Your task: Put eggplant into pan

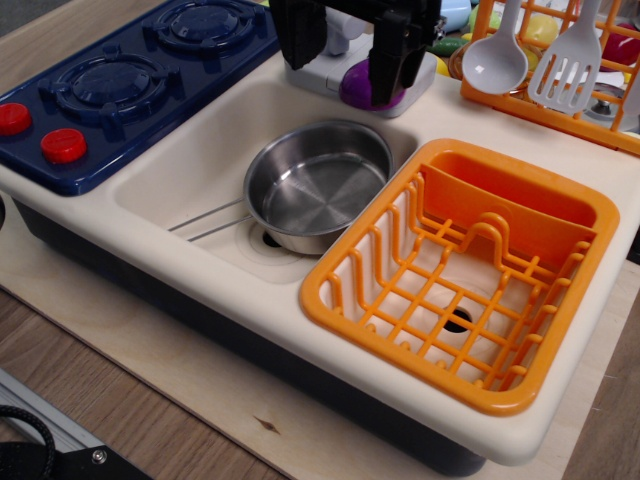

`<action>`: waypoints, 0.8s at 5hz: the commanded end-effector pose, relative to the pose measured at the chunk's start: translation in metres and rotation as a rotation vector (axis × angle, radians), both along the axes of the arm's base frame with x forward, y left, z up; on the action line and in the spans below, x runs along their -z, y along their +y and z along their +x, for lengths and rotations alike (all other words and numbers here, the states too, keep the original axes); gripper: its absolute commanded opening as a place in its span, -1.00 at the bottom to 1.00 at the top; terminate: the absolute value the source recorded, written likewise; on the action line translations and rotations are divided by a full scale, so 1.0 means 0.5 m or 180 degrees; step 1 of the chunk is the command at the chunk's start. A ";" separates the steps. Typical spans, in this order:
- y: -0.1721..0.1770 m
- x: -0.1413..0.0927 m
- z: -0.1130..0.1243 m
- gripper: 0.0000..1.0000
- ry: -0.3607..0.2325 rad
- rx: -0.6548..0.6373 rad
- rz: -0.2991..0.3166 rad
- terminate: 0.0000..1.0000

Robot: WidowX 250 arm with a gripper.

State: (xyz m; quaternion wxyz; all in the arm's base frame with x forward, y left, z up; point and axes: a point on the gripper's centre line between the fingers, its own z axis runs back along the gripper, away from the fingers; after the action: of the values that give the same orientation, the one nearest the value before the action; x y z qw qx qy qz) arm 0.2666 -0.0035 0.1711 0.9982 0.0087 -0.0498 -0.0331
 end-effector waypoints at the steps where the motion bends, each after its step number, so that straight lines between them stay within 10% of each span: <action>1: 0.000 0.000 0.000 1.00 0.0000 0.0000 0.0000 -1.00; 4: 0.032 0.007 0.076 1.00 -0.0070 -0.0053 0.0080 -1.00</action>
State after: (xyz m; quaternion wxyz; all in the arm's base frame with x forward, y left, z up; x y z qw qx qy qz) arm 0.3048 0.0098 0.1511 0.9987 0.0192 -0.0415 -0.0245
